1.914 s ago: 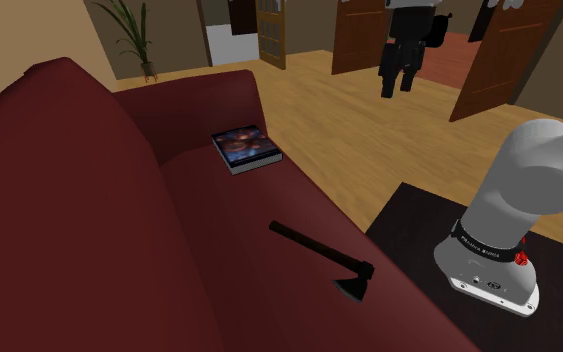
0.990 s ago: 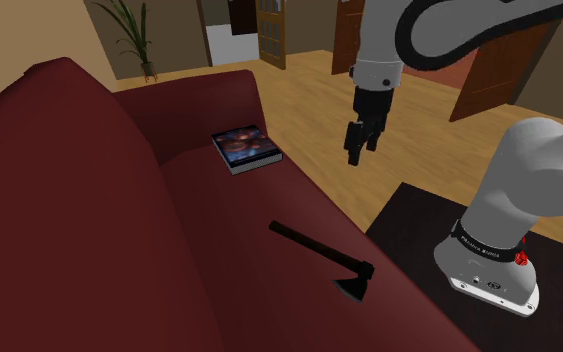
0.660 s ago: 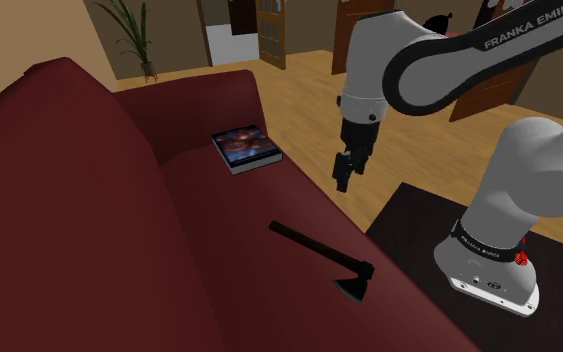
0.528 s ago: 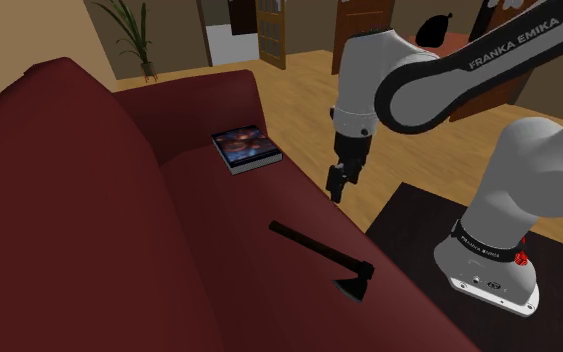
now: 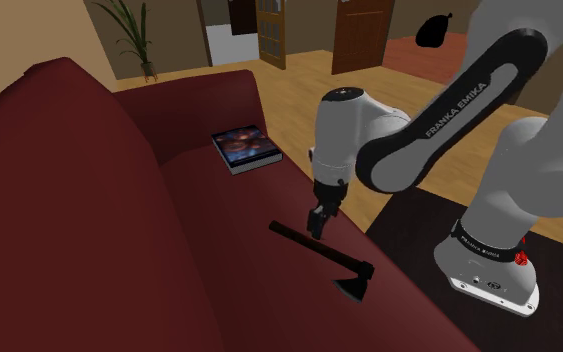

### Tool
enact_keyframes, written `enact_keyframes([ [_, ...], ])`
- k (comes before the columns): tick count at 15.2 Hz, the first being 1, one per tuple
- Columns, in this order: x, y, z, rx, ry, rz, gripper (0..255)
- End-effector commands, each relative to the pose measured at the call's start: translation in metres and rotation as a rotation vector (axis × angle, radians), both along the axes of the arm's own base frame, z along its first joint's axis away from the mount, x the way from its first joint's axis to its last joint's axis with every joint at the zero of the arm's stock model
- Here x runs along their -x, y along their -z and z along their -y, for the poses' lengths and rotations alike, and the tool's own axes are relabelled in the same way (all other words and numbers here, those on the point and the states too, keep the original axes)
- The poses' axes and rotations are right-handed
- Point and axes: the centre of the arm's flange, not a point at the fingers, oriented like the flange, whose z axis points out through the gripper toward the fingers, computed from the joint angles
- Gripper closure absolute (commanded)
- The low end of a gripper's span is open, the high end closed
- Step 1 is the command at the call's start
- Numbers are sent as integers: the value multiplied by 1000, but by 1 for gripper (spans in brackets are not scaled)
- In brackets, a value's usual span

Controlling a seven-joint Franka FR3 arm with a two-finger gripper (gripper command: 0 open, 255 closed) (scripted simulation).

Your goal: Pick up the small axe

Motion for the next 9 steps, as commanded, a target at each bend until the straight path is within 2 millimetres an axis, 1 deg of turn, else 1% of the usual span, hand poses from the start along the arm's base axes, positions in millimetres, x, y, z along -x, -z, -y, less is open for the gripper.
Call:
enact_keyframes([
  [1,3,23,-16,3,-15,8,0],
  [2,2,34,-24,6,-23,11,0],
  [9,2,71,-24,6,-23,11,0],
])
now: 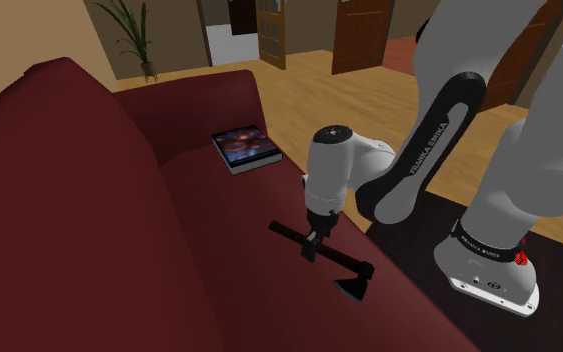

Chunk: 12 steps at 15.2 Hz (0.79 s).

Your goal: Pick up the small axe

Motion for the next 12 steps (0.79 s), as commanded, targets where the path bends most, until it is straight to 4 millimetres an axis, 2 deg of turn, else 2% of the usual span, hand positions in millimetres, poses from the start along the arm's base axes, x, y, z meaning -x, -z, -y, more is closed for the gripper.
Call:
enact_keyframes([
  [1,1,8,0,0,-1,1,0],
  [3,1,8,0,0,-1,1,0],
  [4,1,8,-1,0,-1,1,255],
  [12,1,8,-1,0,-1,1,255],
])
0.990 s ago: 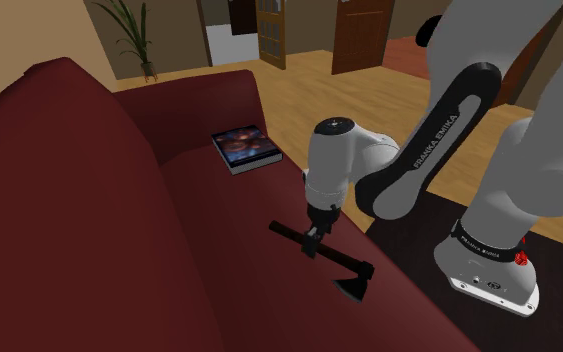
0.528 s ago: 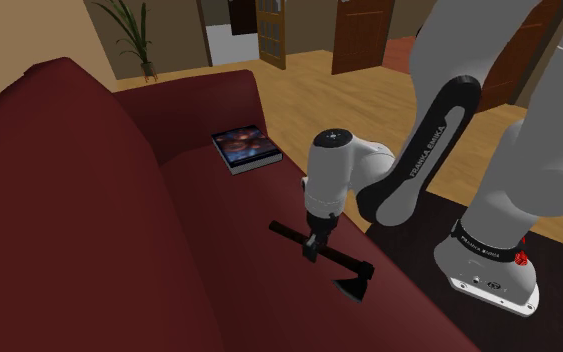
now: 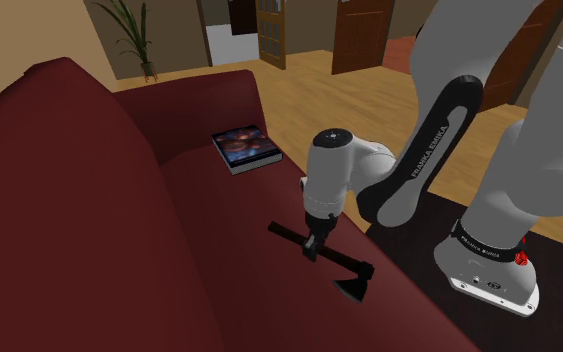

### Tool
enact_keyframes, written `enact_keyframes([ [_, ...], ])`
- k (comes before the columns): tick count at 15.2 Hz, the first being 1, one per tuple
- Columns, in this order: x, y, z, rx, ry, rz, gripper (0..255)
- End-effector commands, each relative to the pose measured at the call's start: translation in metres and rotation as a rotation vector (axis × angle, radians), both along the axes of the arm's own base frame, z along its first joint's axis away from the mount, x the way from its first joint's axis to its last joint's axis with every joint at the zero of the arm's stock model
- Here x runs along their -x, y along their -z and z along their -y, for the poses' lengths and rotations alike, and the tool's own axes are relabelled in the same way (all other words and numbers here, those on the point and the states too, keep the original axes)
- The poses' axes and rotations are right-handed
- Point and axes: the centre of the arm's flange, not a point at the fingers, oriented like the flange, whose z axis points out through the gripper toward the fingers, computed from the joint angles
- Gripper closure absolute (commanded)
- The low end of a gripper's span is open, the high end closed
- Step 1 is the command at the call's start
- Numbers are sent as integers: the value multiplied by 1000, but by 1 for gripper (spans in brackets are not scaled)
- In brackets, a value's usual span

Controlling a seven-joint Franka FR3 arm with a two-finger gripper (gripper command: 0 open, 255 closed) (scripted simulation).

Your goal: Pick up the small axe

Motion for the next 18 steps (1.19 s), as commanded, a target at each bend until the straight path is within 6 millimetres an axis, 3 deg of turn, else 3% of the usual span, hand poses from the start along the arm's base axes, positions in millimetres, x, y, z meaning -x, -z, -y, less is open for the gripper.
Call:
enact_keyframes([
  [1,0,4,7,5,17,-13,255],
  [16,0,-75,7,5,17,-13,255],
  [18,0,-76,7,5,17,-13,255],
])
